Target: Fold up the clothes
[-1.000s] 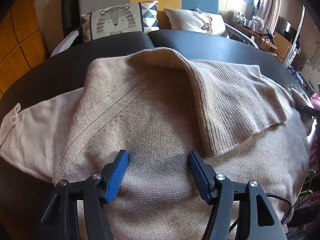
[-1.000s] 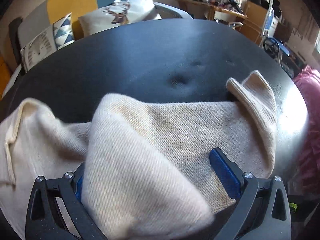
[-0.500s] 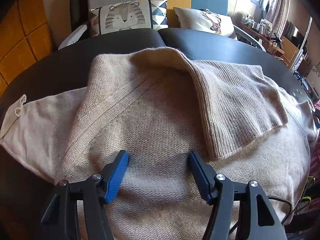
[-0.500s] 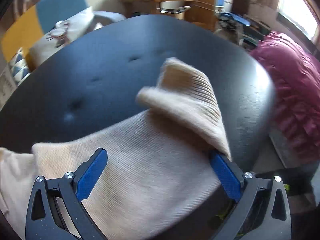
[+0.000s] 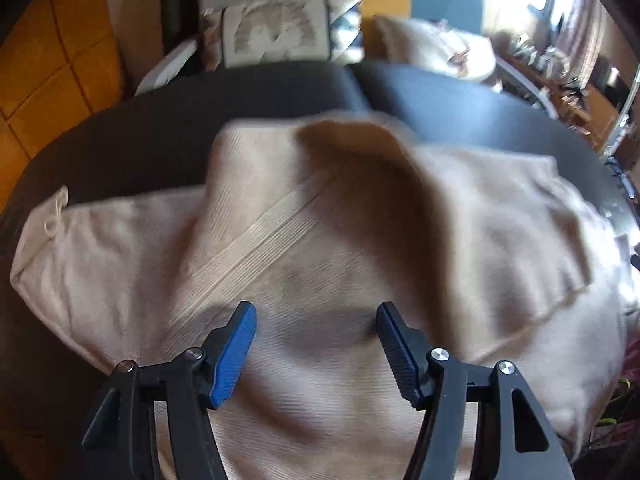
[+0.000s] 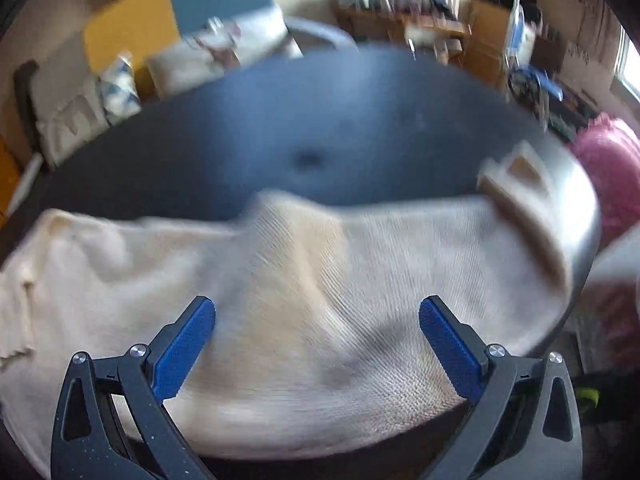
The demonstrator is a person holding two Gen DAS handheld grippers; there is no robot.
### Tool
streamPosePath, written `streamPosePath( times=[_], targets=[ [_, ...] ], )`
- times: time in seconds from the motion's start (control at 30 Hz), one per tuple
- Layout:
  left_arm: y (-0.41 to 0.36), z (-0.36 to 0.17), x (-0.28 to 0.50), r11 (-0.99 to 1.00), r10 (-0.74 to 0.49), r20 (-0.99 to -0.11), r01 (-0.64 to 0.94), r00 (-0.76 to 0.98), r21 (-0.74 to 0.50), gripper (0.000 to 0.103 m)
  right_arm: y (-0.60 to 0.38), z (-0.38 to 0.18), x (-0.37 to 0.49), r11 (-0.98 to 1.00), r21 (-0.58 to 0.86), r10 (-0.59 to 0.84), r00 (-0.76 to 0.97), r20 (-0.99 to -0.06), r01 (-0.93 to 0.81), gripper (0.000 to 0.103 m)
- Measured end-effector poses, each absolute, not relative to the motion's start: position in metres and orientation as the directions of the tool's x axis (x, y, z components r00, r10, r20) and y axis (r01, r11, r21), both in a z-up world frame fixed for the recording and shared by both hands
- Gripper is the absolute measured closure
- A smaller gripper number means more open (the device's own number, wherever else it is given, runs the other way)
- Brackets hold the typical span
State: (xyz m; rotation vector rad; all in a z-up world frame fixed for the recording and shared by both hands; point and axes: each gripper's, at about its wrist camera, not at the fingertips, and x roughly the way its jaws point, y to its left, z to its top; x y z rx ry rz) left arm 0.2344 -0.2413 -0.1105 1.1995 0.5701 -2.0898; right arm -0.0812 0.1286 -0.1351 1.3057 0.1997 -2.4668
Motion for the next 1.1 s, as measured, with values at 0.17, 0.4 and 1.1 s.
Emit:
streamPosePath(
  times=[0.17,0.4,1.1],
  targets=[
    [-0.24,-0.109,0.238,-0.694,-0.324,-0.867,0.718,-0.378,-0.054,0.037,0.125,-0.13,-0.081,-0.946,0.001,-0.175,-0.509,-0.843,0.324,0.0],
    [-0.247,-0.084,0.237,-0.681,-0.354,-0.835,0.728,-0.421,-0.078,0.038,0.069,-0.067,-0.017,-0.873,0.053,-0.363,-0.573,-0.735,0.484,0.0],
    [-0.338,-0.115,0.373,-0.34,-0.54,-0.829,0.939,-0.145,0.057,0.035,-0.031,-0.135,0.04,-0.747,0.022,-0.393,-0.414,-0.821,0.665,0.0]
  ],
)
